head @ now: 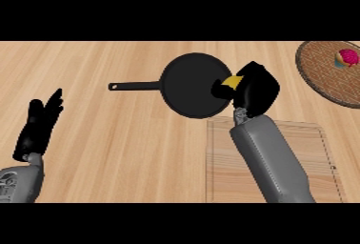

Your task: Pick the lemon from the cutting board and place it in the pan

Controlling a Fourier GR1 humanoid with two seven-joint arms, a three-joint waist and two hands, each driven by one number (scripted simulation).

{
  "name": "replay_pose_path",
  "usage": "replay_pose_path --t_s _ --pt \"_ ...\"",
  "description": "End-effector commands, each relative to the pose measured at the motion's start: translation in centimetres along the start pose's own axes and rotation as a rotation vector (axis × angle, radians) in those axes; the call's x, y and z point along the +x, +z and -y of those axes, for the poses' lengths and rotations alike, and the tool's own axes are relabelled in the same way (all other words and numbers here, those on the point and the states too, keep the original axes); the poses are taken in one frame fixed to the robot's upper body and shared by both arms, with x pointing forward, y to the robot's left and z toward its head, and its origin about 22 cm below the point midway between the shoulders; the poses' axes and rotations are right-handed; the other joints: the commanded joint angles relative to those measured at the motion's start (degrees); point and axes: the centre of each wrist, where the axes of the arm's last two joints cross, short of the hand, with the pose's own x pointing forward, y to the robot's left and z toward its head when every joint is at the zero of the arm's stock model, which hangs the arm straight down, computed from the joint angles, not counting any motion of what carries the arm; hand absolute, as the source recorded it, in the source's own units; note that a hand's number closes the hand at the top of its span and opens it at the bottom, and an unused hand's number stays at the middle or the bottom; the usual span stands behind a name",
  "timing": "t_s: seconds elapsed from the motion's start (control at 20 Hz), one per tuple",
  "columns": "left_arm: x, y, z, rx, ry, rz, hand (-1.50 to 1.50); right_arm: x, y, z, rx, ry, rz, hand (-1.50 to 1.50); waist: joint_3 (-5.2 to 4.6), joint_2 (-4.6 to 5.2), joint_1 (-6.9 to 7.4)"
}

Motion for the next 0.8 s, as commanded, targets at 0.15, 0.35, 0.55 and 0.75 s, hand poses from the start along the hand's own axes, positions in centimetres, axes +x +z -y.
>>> replay_pose_path --t_s 0.15,0.35,0.55,0.75 --pt "0.8 -0.4 0.1 -0.017 -0.015 0.02 0.0 -0.6 -2.2 -3.3 0.018 -0.215 -0.198 1.5 0.1 0.48 1.23" --pt "0.8 -0.6 0.7 -0.018 -0.008 0.037 0.0 -1.8 -3.3 -4.6 0.032 -0.315 -0.247 -1.5 0.17 1.22 2.44" --pt "1.5 -0.6 1.3 -0.045 -0.016 0.044 0.0 -0.8 -3.8 -5.3 0.051 -0.361 -0.256 -1.5 0.16 1.07 3.38" --pt "1.7 -1.0 1.1 -0.042 -0.004 0.051 0.0 -1.4 -4.1 -6.2 -0.009 -0.409 -0.233 -1.5 0.19 1.57 3.48"
